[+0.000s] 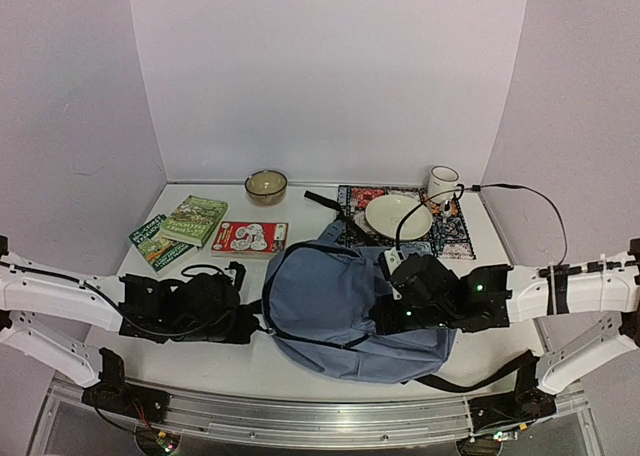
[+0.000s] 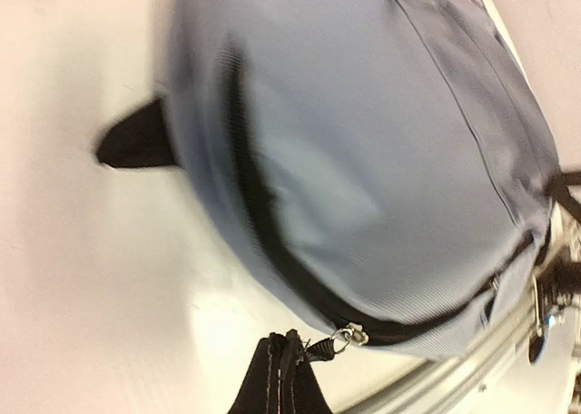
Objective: Pack the student bag
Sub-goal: Unzip the largest pocket of the student bag.
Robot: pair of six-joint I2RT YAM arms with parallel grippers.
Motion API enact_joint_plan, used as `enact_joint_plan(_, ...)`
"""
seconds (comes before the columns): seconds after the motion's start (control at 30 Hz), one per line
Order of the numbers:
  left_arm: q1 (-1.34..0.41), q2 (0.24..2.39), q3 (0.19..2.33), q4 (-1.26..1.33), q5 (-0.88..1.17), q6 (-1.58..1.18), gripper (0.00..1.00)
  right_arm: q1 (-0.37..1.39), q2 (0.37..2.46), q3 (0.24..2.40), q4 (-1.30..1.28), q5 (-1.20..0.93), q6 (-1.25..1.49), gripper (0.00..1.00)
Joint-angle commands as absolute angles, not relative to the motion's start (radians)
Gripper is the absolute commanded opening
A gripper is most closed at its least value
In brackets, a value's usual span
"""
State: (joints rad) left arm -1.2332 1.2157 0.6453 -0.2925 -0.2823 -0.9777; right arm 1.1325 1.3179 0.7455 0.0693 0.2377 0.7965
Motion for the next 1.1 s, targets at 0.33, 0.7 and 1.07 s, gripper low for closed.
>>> enact_joint_plan(0.33,-1.161,1.210,0.771,-0.276,-0.206,-0.881,0.00,1.170,1.330,0.887,0.002,0.145,0.572,0.33)
enact_joint_plan(0.7,-1.169,1.160,0.772,-0.183,-0.110,-0.910,0.00,1.258,1.490,1.025,0.157,0.095,0.372,0.67)
enact_joint_plan(1.07,-1.172,1.133,0.791,-0.165,-0.086,-0.915,0.00,1.280,1.674,1.062,0.346,0.095,0.328,0.72)
